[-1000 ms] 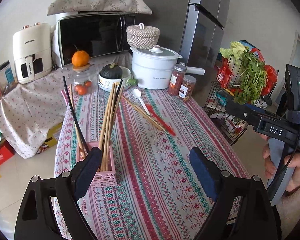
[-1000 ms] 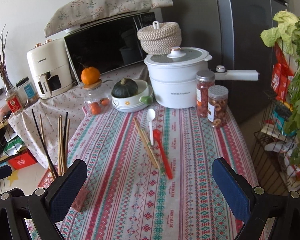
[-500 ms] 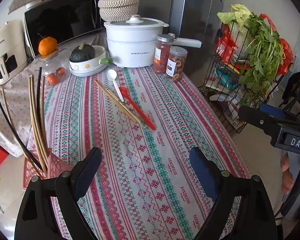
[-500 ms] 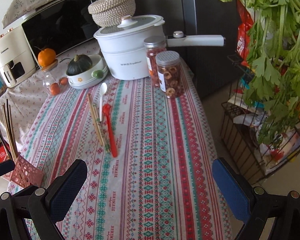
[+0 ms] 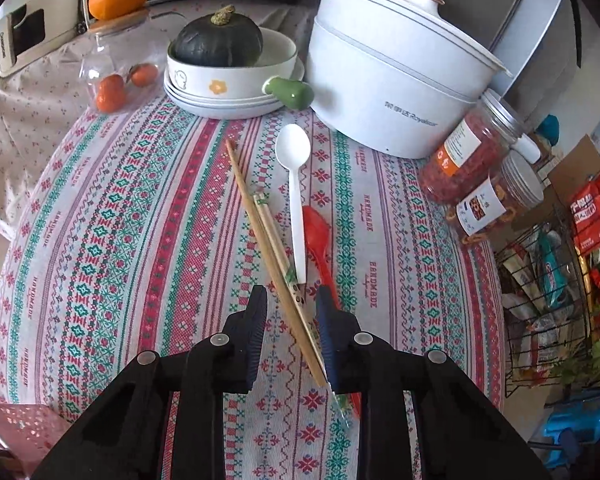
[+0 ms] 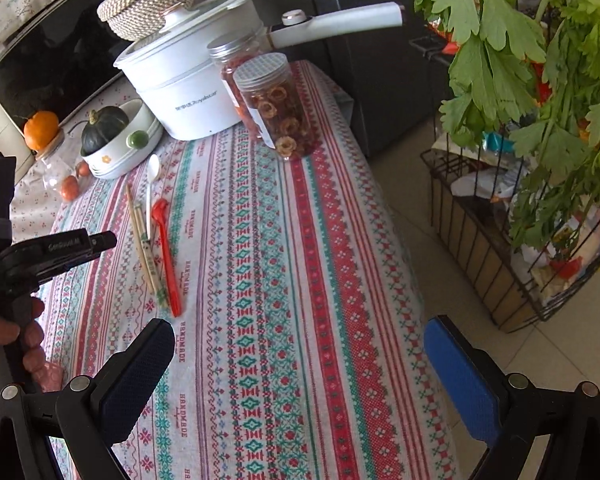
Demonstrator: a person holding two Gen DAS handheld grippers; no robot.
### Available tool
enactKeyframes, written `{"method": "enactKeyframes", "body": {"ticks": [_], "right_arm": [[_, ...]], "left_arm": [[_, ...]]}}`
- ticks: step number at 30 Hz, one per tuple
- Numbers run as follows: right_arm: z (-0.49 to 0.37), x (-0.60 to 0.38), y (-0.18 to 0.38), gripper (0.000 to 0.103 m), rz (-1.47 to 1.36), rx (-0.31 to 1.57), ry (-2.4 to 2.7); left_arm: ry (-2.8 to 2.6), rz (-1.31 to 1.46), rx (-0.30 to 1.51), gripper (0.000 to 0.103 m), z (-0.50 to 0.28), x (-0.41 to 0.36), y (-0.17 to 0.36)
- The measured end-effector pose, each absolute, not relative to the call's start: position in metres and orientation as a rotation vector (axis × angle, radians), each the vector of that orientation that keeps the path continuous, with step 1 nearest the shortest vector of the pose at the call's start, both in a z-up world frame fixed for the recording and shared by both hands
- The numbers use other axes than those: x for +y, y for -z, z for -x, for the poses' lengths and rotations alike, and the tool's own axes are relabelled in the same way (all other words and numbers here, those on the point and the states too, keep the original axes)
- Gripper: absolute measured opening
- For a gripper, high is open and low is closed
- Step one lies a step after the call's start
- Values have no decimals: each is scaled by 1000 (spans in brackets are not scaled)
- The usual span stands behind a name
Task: Organize utensils
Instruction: 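Grasp a wooden chopstick beside the white spoon with the left tool and lift it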
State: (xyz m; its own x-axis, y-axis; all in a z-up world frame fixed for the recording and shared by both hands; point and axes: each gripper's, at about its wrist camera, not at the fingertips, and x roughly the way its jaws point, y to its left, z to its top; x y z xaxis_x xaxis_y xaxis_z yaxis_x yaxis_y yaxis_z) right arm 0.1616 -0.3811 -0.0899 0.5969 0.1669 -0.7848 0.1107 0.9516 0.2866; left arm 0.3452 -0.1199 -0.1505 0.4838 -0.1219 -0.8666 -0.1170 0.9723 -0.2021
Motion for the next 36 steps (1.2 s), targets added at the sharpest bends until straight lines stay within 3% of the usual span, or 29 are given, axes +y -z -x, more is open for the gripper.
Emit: {"method": "enactKeyframes", "body": {"ticks": [5,19,22,36], "right_arm": [[-168,-378,96,103,-330,951,-66],[-166,-357,92,103,-216,917,-123],[-172,-355,95,103,-207,922,-124],[-182,-347,101,102,-215,943,-91]], "left_arm": [[-93,337,1051,16,-387,-95,167],[-128,325,1038,16,-456,-82,197],[-122,279,1028,9,-462,-87,199],[90,165,1049,5,-401,-133,202]]}}
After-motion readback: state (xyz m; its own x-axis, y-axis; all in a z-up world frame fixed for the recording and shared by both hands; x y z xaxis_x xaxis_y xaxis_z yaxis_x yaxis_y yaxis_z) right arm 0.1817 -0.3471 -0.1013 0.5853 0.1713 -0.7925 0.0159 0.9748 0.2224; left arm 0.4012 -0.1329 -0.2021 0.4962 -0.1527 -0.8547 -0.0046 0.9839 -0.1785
